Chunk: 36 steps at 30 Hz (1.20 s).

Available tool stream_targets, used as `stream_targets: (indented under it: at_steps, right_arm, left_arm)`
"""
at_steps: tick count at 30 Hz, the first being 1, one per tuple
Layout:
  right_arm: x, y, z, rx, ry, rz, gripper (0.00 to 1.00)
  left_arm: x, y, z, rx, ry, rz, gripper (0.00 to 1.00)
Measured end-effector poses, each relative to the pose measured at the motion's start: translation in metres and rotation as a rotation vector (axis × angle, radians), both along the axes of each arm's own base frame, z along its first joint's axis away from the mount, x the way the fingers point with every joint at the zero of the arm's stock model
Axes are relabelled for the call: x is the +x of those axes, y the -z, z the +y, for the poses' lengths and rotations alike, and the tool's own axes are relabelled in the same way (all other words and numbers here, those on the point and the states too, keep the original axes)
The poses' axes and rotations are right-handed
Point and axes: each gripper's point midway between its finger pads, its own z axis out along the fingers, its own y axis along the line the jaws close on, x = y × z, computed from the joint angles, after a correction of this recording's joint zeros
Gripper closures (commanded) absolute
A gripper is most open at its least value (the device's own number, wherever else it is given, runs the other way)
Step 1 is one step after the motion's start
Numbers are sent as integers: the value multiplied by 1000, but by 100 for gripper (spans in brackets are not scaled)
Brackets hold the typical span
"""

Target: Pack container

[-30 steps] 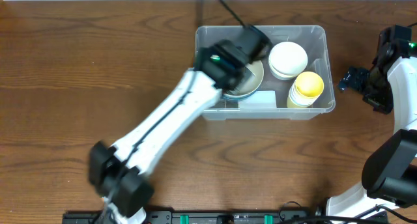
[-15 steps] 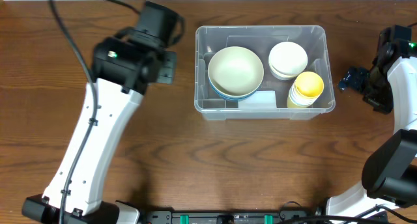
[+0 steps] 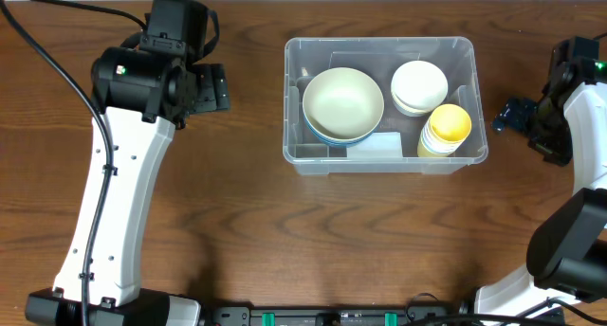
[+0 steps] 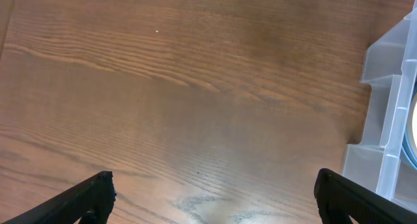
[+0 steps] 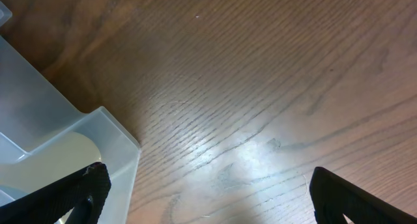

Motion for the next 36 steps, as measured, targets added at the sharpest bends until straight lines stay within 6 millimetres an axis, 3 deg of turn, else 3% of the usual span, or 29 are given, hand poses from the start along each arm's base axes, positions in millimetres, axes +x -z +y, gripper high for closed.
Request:
stream_targets:
  at_steps: [8, 14, 17, 21, 26, 29, 33, 36]
  right_arm:
    - [0, 0, 0, 0, 0, 0, 1]
    - [0, 0, 0, 0, 0, 0, 1]
    - [0, 0, 0, 0, 0, 0, 1]
    - [0, 0, 0, 0, 0, 0, 1]
    - [0, 0, 0, 0, 0, 0, 1]
    - [0, 0, 0, -1, 0, 0, 1]
    - [0, 0, 0, -1, 0, -1, 1]
    - [0, 0, 0, -1, 0, -1, 1]
  left_arm:
    - [-5, 2, 1, 2, -5, 21, 2]
    - [-37, 13, 10, 42, -5, 162, 2]
    - [-41, 5, 16, 42, -17, 139, 2]
    - [-48, -28, 30, 13, -55, -21, 2]
    - [-61, -93, 39, -83, -79, -404, 2]
    - [-75, -119, 38, -124, -64, -600, 2]
    - [-96, -127, 39, -155, -50, -784, 2]
    - [-108, -113, 39, -167, -45, -859, 2]
